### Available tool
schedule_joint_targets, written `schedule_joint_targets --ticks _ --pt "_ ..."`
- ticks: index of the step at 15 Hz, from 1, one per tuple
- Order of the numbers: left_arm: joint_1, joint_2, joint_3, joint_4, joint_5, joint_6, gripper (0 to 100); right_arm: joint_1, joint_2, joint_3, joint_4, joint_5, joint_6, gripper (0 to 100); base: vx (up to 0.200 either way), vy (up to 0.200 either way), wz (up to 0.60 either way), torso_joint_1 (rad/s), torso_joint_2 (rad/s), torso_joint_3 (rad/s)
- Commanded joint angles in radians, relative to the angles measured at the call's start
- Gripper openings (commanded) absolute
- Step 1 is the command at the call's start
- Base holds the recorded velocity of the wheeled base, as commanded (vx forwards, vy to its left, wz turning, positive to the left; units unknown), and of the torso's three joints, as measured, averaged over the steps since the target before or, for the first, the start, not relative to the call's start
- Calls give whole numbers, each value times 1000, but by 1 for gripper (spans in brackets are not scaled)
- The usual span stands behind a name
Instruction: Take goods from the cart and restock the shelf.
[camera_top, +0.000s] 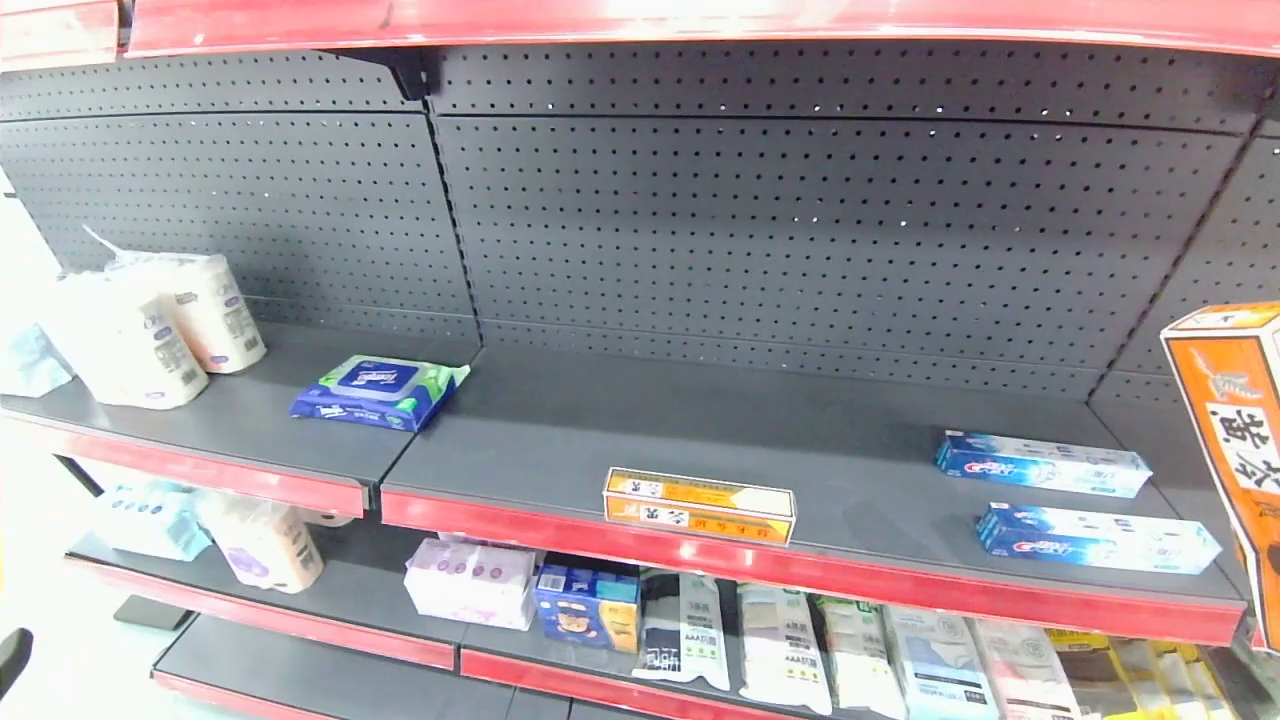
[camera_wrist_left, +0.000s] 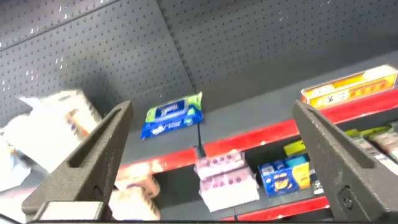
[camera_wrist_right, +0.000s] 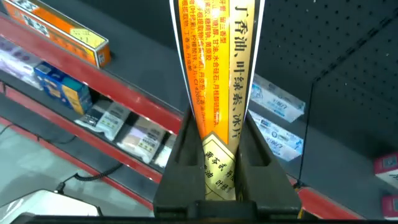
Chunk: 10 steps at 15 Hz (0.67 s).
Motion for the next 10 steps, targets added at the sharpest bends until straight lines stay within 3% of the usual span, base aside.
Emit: schedule_joint_targets --ticks 1,4,6,9,10 --pt "2 -39 39 1 30 -3 100 2 68 -51 -4 43 0 0 0 0 0 0 0 0" --pt "3 -139 87 90 68 -35 100 3 237 -175 -4 192 -37 0 0 0 0 0 0 0" --pt "3 -228 105 159 107 -75 100 5 341 -241 -4 223 -107 0 0 0 0 0 0 0" --pt "-4 -382 131 221 107 -100 100 6 416 -289 -5 256 -116 0 0 0 0 0 0 0" --pt "-6 -389 140 221 133 -138 100 18 441 -301 -8 255 -116 0 0 0 0 0 0 0"
